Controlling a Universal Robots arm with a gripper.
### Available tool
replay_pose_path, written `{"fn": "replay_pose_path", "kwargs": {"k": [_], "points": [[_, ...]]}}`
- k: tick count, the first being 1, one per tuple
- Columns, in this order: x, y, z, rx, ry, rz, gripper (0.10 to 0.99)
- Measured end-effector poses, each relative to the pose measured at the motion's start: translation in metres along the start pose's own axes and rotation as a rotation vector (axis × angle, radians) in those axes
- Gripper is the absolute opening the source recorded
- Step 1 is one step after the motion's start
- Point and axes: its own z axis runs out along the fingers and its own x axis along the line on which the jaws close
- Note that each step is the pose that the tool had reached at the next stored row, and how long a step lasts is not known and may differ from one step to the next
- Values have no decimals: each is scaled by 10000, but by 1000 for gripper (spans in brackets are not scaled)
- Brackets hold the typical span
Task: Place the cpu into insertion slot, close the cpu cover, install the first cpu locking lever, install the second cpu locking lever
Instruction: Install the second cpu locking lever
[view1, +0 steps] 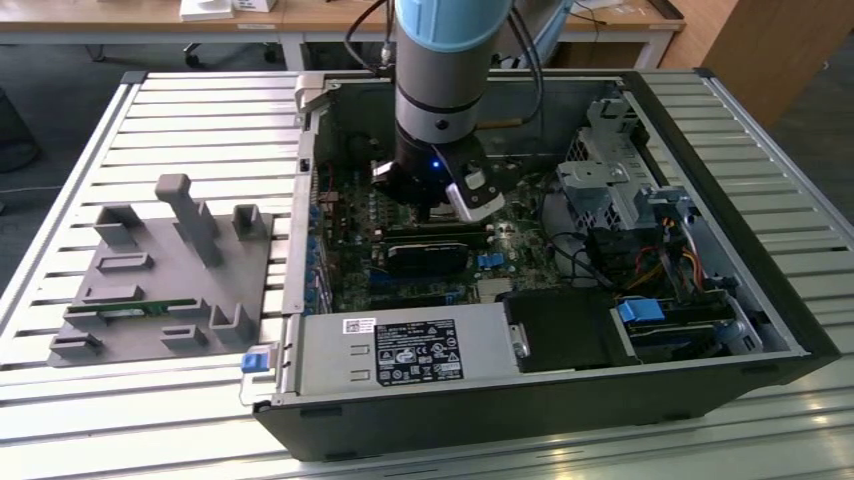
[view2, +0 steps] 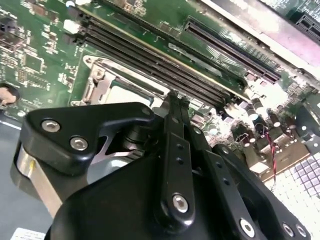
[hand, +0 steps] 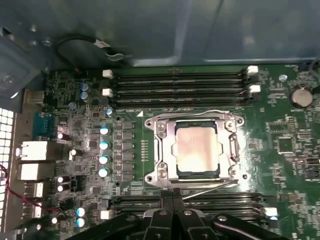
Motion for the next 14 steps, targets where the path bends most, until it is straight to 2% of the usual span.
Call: {"fn": "replay_pose_path", "kwargs": {"k": [4,7,9,14], "points": [[8,-15,68,-17,3,0,106],[10,-46,80,-226,12,0,106],[18,-80,74,-319,17,-1,106],[56,-140,63,-456,22,-2,106]]}}
